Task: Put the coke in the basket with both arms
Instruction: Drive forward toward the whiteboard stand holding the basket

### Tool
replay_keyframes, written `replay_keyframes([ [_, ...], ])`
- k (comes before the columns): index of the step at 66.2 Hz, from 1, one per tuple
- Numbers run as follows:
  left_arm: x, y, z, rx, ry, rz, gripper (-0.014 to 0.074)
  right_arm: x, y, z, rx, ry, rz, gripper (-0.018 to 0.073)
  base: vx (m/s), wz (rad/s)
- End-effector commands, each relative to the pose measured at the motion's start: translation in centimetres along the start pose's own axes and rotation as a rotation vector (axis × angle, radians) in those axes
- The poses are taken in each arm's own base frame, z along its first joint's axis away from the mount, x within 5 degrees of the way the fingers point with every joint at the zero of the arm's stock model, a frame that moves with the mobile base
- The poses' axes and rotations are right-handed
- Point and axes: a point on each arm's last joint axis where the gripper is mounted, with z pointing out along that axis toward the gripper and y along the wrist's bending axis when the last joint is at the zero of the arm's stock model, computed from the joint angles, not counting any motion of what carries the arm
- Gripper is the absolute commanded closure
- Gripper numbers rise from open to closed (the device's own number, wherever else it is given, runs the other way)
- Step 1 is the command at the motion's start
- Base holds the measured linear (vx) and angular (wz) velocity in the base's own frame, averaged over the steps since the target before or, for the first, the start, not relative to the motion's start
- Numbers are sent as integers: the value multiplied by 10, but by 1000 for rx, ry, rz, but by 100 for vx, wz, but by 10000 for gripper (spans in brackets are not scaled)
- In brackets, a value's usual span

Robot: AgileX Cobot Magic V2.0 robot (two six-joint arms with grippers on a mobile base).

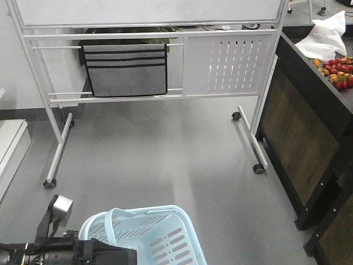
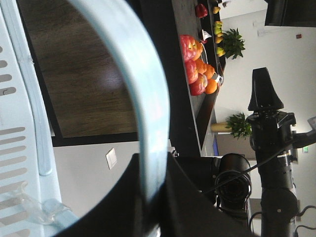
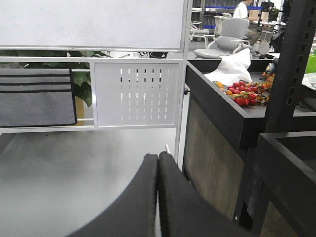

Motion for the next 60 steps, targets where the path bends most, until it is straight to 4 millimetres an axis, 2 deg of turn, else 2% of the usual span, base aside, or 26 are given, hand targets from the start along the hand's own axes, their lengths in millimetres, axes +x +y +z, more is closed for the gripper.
replay_keyframes([
  [1, 0, -29, -4, 263, 8, 35, 603, -2, 1, 0, -4, -74, -12, 568, 10, -2],
  [60, 0, -29, -4, 263, 8, 35, 603, -2, 1, 0, -4, -74, -12, 568, 13, 3],
])
